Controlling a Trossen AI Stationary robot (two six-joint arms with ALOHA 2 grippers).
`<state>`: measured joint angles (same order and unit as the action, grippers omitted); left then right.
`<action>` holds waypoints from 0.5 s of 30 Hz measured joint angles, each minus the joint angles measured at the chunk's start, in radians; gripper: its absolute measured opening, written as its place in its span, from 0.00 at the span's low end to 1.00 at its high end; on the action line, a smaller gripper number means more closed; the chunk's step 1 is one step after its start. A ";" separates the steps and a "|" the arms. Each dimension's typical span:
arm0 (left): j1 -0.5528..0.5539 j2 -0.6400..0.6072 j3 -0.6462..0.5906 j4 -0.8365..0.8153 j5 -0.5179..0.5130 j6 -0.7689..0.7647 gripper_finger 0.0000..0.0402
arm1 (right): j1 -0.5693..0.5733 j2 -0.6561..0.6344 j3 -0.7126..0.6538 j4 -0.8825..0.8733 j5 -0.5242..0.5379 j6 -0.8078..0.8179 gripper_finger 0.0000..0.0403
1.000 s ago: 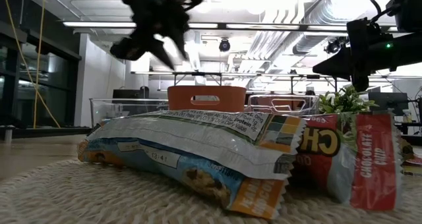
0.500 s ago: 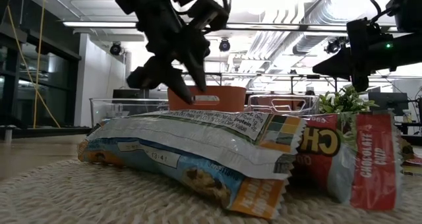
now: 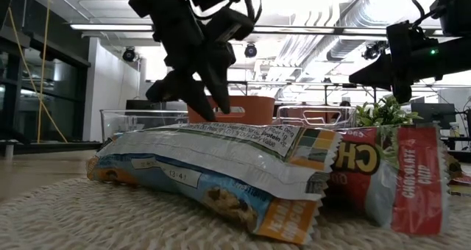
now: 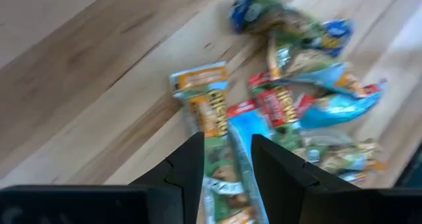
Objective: Pick and place Granola Bars by type
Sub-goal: Put the yellow granola bar into the orange bin
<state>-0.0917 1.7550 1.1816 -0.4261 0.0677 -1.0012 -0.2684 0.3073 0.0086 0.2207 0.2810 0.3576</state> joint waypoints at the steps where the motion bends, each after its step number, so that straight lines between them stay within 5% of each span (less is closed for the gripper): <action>1: 0.000 0.000 0.000 0.013 -0.001 -0.001 0.31 | 0.000 0.000 0.000 0.000 0.000 0.000 0.00; 8: -0.002 0.025 0.004 0.087 -0.042 -0.026 0.33 | 0.000 0.000 0.000 0.001 0.000 0.000 0.00; 15: 0.000 0.050 0.000 0.073 -0.041 -0.053 0.47 | 0.000 0.000 0.000 0.000 0.000 0.000 0.00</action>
<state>-0.0917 1.8053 1.1814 -0.3532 0.0266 -1.0546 -0.2684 0.3077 0.0086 0.2208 0.2813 0.3576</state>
